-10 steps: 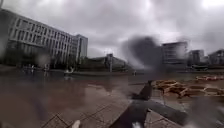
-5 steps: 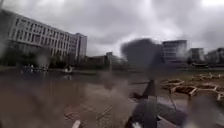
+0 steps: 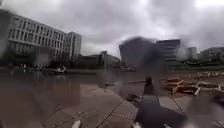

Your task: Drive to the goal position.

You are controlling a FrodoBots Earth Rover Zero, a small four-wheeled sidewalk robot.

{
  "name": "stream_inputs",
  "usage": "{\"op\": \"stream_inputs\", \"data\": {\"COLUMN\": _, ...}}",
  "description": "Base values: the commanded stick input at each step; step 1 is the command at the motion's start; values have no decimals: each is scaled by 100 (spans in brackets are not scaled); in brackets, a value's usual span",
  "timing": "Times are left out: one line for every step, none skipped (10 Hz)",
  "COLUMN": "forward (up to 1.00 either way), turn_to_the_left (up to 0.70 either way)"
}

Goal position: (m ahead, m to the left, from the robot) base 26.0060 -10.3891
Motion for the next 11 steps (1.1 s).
{"op": "stream_inputs", "data": {"forward": 70, "turn_to_the_left": -30}}
{"op": "stream_inputs", "data": {"forward": 70, "turn_to_the_left": -7}}
{"op": "stream_inputs", "data": {"forward": 70, "turn_to_the_left": -2}}
{"op": "stream_inputs", "data": {"forward": 70, "turn_to_the_left": 0}}
{"op": "stream_inputs", "data": {"forward": 70, "turn_to_the_left": 0}}
{"op": "stream_inputs", "data": {"forward": 70, "turn_to_the_left": 0}}
{"op": "stream_inputs", "data": {"forward": 70, "turn_to_the_left": 0}}
{"op": "stream_inputs", "data": {"forward": 70, "turn_to_the_left": 0}}
{"op": "stream_inputs", "data": {"forward": 70, "turn_to_the_left": 0}}
{"op": "stream_inputs", "data": {"forward": 70, "turn_to_the_left": 0}}
{"op": "stream_inputs", "data": {"forward": 70, "turn_to_the_left": 0}}
